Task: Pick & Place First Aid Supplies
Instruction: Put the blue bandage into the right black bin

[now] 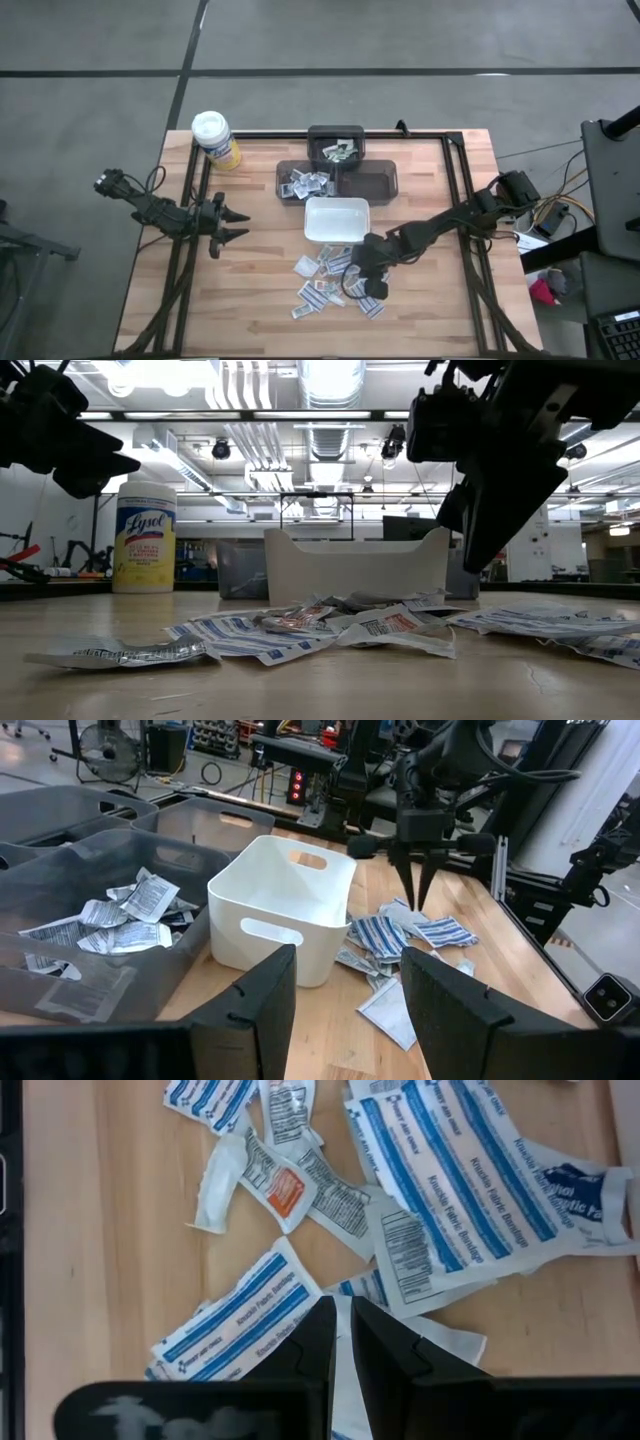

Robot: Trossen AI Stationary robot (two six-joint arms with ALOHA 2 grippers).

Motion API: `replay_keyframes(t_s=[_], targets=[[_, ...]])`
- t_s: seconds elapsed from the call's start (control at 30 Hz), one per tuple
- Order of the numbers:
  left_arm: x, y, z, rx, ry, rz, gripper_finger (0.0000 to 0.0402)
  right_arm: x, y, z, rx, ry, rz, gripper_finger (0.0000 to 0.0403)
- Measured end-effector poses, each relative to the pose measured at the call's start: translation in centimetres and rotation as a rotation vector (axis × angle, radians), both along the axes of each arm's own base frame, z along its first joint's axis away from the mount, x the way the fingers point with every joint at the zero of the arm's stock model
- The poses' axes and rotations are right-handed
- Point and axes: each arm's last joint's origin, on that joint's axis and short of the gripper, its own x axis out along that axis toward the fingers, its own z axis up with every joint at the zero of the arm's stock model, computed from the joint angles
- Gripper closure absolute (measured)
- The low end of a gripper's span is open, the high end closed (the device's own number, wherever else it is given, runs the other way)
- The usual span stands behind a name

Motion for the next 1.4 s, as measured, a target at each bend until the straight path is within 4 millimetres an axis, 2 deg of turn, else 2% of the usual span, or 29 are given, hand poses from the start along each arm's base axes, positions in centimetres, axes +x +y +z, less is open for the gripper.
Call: replay_keyframes(t_s=[0.27,0.47,0.63,1.2,1.4], targets=[[0.0,0.0,0.0,0.000,0.001,0.000,0.0225,0.1,-0.1,0.1,0.001,-0.003,-0.003,0.0336],[0.0,0.0,0.0,0.001,0.001,0.000,0.0225,1.1,0.2,-0.4,-0.007,0.007,-0.012,0.0304],[0.0,0.0,0.0,0.001,0.001,-0.001,0.0225,1.7,0.3,-0.5,-0.060,0.047,-0.045,0.0294],[0.0,0.0,0.0,0.001,0.002,0.000,0.0225,2.3,0.5,1.2,-0.072,0.079,-0.081,0.0311],[0.0,0.0,0.0,0.001,0.002,0.000,0.0225,2.9,0.8,2.7,-0.045,0.039,-0.099,0.0317]])
